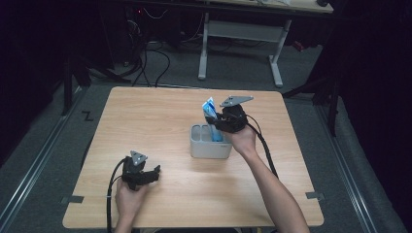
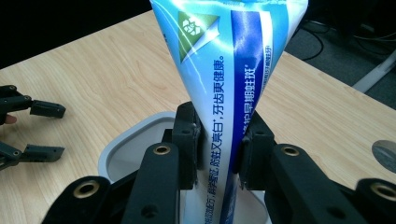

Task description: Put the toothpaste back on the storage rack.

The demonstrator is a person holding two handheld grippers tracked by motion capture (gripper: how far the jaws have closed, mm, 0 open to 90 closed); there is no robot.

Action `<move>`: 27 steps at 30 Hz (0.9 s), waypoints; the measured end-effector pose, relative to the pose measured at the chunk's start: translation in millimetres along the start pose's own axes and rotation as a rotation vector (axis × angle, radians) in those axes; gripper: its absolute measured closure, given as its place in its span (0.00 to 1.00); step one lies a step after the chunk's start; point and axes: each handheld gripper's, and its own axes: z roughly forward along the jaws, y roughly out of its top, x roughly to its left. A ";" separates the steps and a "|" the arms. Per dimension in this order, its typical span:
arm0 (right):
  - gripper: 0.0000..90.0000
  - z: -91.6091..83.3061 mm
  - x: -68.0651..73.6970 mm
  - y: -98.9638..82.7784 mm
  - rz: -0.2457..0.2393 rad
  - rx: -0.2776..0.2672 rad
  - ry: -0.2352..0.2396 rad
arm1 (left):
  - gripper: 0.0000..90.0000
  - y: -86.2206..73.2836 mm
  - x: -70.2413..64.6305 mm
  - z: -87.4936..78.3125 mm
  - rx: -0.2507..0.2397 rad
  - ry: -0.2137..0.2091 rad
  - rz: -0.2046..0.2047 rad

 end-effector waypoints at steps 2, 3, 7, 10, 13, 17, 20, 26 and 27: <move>0.80 0.6 0.6 -0.8 -0.003 0.003 0.005 | 0.25 0.0 0.0 0.0 0.000 0.000 0.000; 0.80 1.2 1.7 -1.8 -0.006 0.006 0.006 | 0.25 0.0 0.0 0.0 0.000 0.000 0.000; 0.80 3.0 2.5 -3.6 -0.008 0.021 0.009 | 0.25 0.0 0.0 0.0 0.000 0.000 0.000; 0.80 3.5 1.8 -6.6 0.004 0.016 0.011 | 0.25 0.0 0.0 0.0 0.000 0.000 0.000; 0.80 4.9 0.8 -9.4 0.012 0.022 0.017 | 0.25 0.0 0.0 0.0 0.000 0.000 0.000; 0.80 6.8 0.5 -12.9 0.019 0.030 0.019 | 0.25 0.0 0.0 0.0 0.000 0.000 0.001; 0.80 8.4 0.6 -14.4 0.018 0.034 0.025 | 0.25 0.0 0.0 0.0 0.000 0.000 0.000; 0.79 12.4 2.5 -16.1 0.017 0.045 0.028 | 0.25 0.0 -0.1 0.0 0.000 0.000 0.000; 0.79 12.7 3.5 -15.7 0.015 0.047 0.026 | 0.25 0.0 0.0 0.0 0.000 0.000 0.000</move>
